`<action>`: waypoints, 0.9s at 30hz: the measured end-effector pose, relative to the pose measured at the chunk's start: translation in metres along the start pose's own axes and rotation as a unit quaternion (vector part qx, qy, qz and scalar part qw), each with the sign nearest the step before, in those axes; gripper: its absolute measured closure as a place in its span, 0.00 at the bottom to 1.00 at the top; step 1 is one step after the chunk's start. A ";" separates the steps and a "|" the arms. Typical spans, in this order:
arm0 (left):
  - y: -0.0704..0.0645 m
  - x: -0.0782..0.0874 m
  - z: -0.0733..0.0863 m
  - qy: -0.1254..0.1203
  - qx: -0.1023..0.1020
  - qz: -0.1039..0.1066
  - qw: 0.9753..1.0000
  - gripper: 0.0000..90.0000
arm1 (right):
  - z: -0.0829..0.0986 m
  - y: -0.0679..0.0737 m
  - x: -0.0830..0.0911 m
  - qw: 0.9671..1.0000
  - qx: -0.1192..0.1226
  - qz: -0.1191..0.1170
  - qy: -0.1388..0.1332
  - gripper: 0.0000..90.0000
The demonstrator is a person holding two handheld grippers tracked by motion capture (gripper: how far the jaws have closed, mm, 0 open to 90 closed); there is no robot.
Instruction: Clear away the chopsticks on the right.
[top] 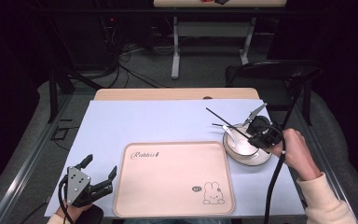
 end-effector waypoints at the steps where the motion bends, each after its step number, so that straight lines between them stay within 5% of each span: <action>1: 0.000 0.000 0.000 0.000 0.000 0.000 1.000 0.17 | 0.002 0.007 0.000 1.000 -0.012 -0.004 -0.008 0.95; 12: 0.000 0.000 0.000 0.000 -0.001 0.000 1.000 0.17 | 0.014 0.038 -0.016 0.998 -0.061 -0.024 -0.007 0.95; 27: 0.000 0.001 0.000 -0.002 -0.001 0.002 1.000 0.17 | 0.016 0.088 -0.043 0.990 -0.125 -0.066 0.008 0.95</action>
Point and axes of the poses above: each handheld gripper's, and its own axes: x roughly backward along the jaws, z roughly out of its underside, y roughly to its left, the point moved 7 cm from there along -x, roughly forward along the jaws, and after that the axes turned 2 degrees about -y, right-handed, at the moved point
